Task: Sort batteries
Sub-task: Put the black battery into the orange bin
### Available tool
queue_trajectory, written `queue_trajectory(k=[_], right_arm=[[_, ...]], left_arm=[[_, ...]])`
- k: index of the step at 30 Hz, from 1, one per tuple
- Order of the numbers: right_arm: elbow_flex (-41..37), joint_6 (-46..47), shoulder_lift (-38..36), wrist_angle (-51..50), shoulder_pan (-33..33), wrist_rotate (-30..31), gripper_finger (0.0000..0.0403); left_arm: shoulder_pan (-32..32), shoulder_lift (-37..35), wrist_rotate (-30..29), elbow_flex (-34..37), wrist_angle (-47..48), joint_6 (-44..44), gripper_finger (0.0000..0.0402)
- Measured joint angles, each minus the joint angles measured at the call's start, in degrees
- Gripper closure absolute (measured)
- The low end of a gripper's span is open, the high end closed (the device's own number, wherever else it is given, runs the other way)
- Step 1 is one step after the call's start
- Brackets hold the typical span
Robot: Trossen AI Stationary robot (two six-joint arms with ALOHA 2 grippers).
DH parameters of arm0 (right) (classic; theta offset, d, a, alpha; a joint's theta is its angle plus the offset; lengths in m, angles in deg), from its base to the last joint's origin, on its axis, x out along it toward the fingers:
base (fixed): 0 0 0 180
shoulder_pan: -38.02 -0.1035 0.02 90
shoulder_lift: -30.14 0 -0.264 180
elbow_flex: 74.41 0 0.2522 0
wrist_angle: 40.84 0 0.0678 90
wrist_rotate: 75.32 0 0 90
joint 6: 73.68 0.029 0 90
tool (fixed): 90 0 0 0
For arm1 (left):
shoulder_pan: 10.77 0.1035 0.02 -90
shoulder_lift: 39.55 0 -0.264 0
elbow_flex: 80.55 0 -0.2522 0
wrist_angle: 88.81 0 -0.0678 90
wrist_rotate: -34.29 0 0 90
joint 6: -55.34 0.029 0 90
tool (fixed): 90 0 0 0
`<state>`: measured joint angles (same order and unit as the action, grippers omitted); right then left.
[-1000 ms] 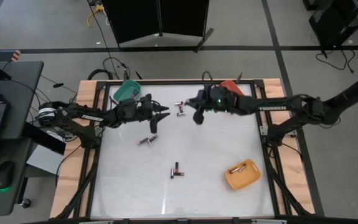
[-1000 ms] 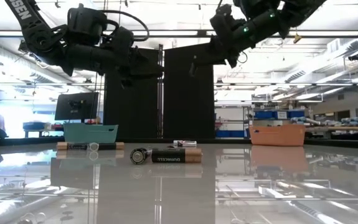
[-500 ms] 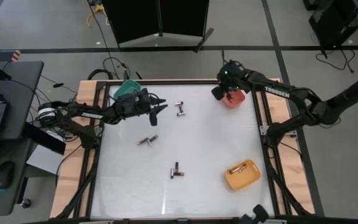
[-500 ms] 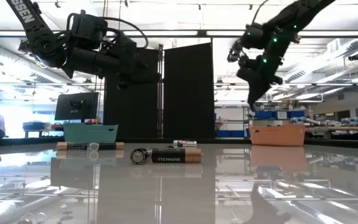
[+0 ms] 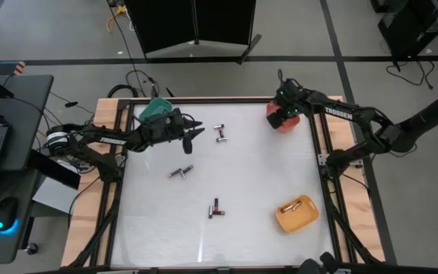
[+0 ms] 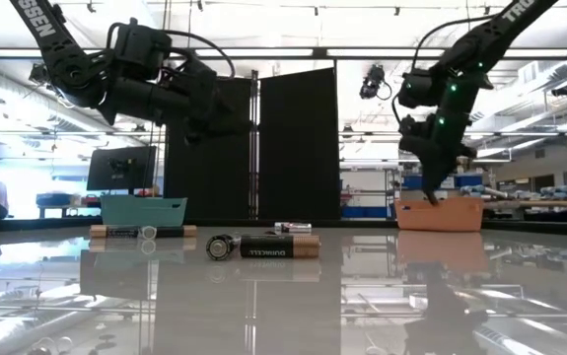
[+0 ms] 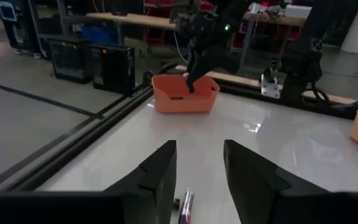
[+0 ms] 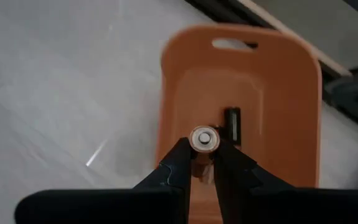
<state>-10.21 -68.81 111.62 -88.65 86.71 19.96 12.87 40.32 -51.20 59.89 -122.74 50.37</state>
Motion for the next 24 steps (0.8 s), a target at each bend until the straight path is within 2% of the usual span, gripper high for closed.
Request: queue_trajectory(k=[18,24], right_arm=[[-6.5,-3.3,0.0,7.3,5.4,-2.6,0.0348],[-6.9,-3.1,0.0,8.5,5.5,-2.6,0.0296]], left_arm=[[-0.1,0.0,-1.0,0.0,11.9,-2.8,0.0262],[-1.2,0.0,-0.9,0.0,16.4,-2.8,0.0262]])
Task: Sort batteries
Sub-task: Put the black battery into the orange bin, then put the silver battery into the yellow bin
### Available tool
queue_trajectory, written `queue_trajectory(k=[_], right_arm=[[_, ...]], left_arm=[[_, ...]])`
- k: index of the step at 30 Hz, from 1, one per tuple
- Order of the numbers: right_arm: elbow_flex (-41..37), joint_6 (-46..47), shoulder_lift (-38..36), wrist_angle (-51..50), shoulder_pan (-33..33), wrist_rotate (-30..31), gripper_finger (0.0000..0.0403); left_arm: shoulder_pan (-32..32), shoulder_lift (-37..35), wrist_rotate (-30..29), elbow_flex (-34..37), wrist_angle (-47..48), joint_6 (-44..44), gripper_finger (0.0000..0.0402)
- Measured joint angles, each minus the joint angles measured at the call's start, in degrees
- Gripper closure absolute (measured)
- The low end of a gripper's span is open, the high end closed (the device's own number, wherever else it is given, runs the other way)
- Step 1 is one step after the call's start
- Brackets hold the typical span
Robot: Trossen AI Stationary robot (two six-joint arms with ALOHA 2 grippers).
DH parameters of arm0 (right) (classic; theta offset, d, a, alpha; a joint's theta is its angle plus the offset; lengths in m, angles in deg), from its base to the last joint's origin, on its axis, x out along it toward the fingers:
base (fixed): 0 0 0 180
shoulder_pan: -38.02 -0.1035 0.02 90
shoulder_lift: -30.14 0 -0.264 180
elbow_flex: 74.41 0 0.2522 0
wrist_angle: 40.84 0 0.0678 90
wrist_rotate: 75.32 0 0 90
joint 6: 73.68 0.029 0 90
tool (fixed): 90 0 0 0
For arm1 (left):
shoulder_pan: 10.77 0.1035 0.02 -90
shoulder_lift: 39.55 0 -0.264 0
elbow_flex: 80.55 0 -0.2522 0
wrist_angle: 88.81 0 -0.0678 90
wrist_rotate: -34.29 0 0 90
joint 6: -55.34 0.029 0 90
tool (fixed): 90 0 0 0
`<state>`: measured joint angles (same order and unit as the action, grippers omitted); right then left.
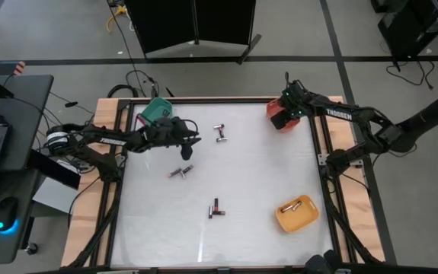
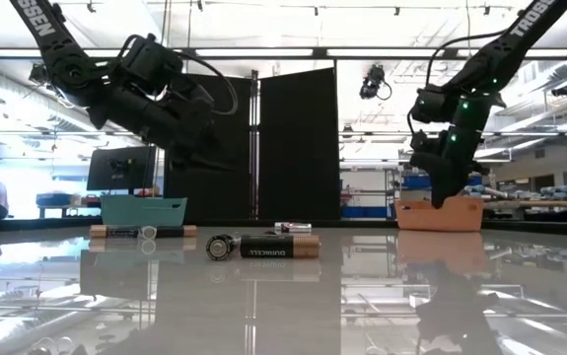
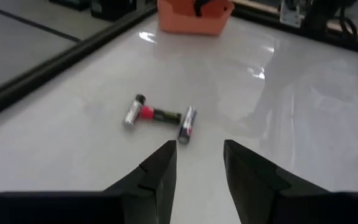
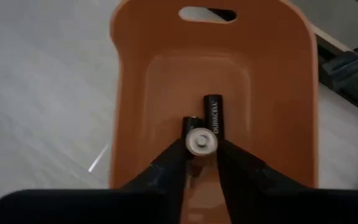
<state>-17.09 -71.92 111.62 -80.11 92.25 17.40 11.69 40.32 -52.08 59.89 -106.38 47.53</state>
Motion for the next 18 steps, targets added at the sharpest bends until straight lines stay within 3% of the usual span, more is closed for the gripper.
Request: queue_trajectory(k=[6,11,15,18], right_arm=[[4.3,-0.3,0.0,-0.6,-1.3,0.0,0.0236],[10.1,-0.8,0.0,-3.5,-4.4,0.1,0.021],[13.3,-1.3,0.0,-5.3,-8.9,0.1,0.0214],[13.4,-2.1,0.0,-4.5,-13.5,0.2,0.0247]], left_arm=[[-2.0,0.0,2.1,0.0,1.0,0.3,0.0262],[-3.5,0.0,2.3,0.0,1.0,1.1,0.0262],[-3.8,0.0,2.3,-1.1,2.7,0.2,0.0263],[-2.4,0.0,1.9,-5.1,8.4,2.4,0.0275]])
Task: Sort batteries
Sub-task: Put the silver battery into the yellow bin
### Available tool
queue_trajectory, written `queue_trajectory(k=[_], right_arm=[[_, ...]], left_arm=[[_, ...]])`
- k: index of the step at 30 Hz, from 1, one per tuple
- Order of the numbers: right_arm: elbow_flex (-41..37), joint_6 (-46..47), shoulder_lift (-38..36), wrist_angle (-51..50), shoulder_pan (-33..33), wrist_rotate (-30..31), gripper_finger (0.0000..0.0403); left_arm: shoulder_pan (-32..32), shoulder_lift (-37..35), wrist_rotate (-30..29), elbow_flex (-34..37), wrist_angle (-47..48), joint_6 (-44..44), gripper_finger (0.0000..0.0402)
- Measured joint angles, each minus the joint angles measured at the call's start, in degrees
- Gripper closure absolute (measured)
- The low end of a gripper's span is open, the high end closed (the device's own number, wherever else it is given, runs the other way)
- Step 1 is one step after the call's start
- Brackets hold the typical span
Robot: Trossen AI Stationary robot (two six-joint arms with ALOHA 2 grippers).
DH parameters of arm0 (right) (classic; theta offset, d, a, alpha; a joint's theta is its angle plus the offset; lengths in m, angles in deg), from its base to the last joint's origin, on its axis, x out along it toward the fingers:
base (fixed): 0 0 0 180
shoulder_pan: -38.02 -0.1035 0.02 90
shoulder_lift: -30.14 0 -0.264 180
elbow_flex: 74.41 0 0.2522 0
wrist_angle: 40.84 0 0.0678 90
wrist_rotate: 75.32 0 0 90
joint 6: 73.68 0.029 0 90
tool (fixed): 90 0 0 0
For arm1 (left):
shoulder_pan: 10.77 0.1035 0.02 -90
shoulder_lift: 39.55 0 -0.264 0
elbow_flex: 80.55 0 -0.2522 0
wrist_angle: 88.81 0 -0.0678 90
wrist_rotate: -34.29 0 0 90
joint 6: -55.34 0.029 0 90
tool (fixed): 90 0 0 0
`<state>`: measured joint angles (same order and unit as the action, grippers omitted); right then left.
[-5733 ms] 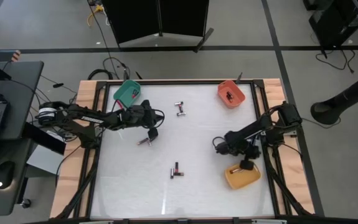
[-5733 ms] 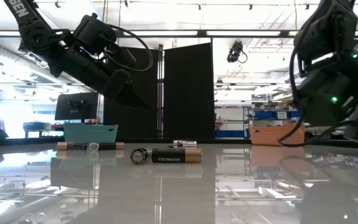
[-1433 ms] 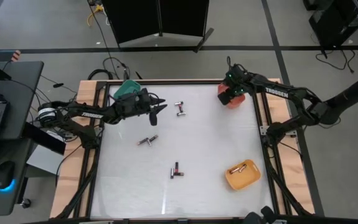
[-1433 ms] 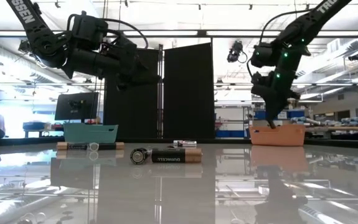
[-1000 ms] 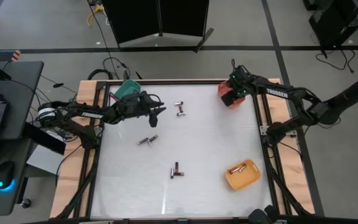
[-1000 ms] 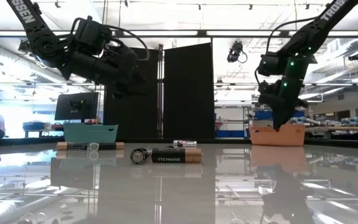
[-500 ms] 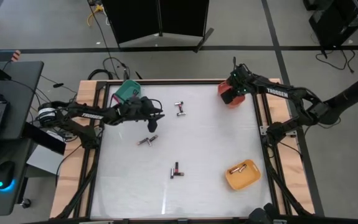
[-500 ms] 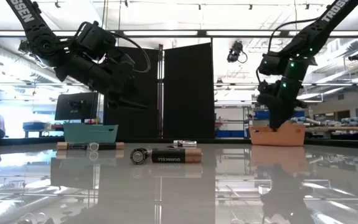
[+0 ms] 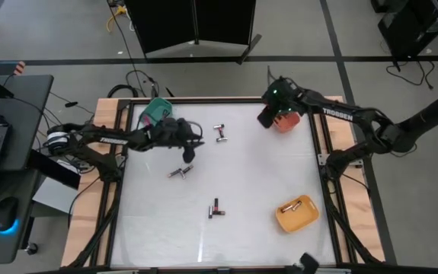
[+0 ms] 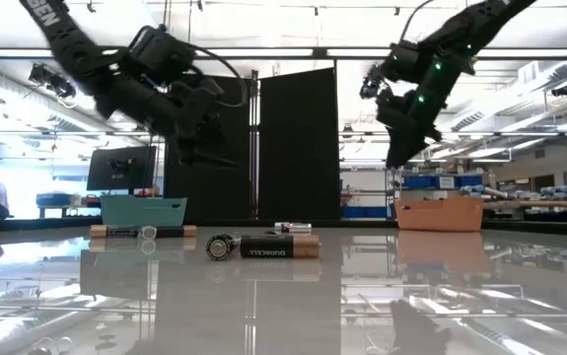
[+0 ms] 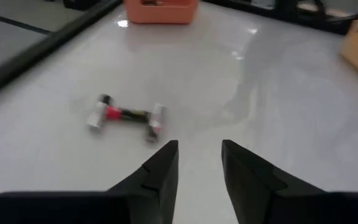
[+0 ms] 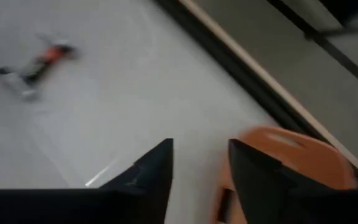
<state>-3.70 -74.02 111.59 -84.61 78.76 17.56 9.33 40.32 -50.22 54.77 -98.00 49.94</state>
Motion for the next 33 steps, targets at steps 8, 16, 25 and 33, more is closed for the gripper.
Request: queue_trajectory(k=[8,16,25,33], right_arm=[[-1.0,-0.4,0.0,3.0,-8.4,-2.5,0.0327],[-1.1,0.3,0.0,3.5,-11.7,-0.7,0.032],[-1.1,0.0,0.0,3.4,-12.3,-0.5,0.0308],[-1.1,-1.0,0.0,4.9,-12.3,-0.4,0.0307]], left_arm=[[10.5,8.4,13.8,-12.5,10.5,9.7,0.0339],[14.9,20.7,18.7,-21.8,13.5,13.0,0.0325],[14.7,26.1,11.5,-26.2,16.7,19.0,0.022],[14.6,26.5,11.6,-26.2,15.1,21.0,0.0188]])
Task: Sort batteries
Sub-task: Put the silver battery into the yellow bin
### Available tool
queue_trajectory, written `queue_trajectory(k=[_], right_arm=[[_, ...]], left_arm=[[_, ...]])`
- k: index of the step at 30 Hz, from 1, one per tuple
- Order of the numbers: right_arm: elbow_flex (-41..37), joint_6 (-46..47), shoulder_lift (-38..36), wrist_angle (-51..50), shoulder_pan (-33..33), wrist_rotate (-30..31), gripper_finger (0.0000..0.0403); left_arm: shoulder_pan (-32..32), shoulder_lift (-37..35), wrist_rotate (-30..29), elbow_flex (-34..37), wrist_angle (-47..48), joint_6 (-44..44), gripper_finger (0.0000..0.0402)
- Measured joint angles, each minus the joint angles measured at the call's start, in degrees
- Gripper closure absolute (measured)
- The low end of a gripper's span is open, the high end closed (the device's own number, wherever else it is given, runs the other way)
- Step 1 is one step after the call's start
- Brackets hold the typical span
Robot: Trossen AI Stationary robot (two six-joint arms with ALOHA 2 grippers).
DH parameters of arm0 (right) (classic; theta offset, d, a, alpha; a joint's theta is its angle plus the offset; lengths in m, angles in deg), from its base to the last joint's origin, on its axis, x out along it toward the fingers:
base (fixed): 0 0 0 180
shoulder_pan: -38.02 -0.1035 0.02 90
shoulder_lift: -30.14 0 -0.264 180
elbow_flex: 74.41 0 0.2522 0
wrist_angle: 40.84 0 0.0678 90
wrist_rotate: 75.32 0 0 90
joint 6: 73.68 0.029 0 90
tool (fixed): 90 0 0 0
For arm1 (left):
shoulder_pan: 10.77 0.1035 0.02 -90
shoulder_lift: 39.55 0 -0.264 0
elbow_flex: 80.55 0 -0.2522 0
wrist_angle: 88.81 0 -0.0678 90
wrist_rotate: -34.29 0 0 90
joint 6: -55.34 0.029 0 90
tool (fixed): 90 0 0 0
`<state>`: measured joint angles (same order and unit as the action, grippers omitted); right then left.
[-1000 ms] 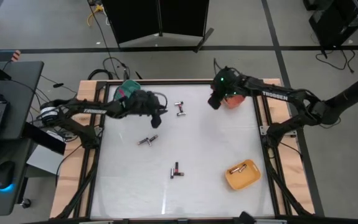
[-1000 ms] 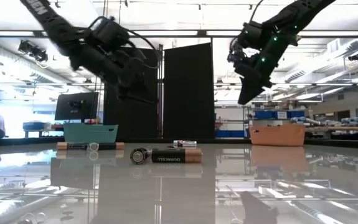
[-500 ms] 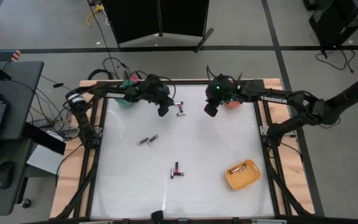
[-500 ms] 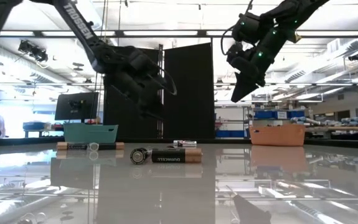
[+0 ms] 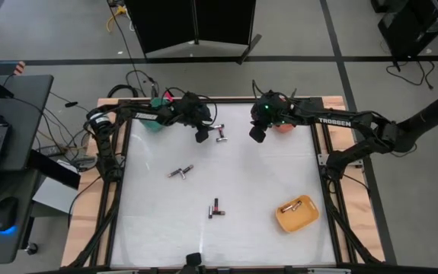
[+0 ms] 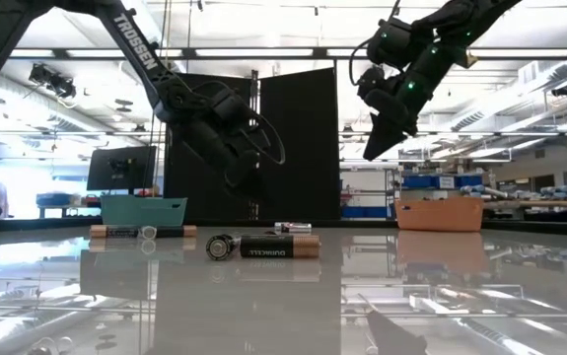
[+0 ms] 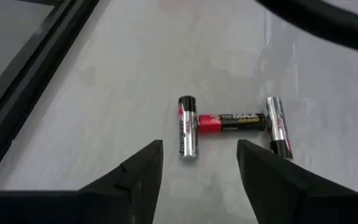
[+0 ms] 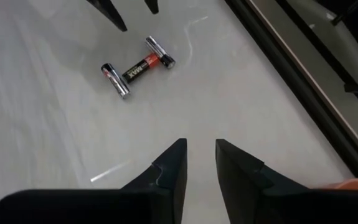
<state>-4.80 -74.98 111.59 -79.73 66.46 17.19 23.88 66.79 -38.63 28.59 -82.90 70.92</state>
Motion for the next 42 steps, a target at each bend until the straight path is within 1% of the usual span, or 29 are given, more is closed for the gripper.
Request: queue_trajectory(k=[5,12,16,19,32,36,38,42], right_arm=[[0.0,-0.2,0.0,0.3,0.0,0.0,0.0309],[0.0,-0.2,0.0,0.6,-0.1,-0.3,0.0308],[0.0,-0.2,0.0,0.6,-0.2,-0.5,0.0311],[0.0,-0.3,0.0,0.7,-0.2,-0.6,0.0314],[0.0,-0.4,0.0,1.0,-0.2,-0.6,0.0316],[0.0,-0.4,0.0,1.0,-0.2,-0.6,0.0316],[0.0,-0.4,0.0,1.0,-0.2,-0.6,0.0316],[0.0,-0.4,0.0,1.0,-0.2,-0.6,0.0316]], left_arm=[[0.2,1.4,0.9,-0.8,0.1,0.1,0.0188],[0.3,5.9,1.7,-5.0,2.5,-0.8,0.0188],[0.3,5.8,1.5,-6.2,3.5,-0.7,0.0188],[0.3,5.9,0.2,-6.1,5.1,-0.5,0.0188],[0.3,5.8,0.1,-6.1,4.6,0.7,0.0188],[0.3,5.8,0.1,-6.1,4.8,0.7,0.0197],[0.3,5.8,-0.8,-6.4,5.8,0.7,0.0207],[-0.2,5.8,-4.6,-9.5,12.7,2.2,0.0224]])
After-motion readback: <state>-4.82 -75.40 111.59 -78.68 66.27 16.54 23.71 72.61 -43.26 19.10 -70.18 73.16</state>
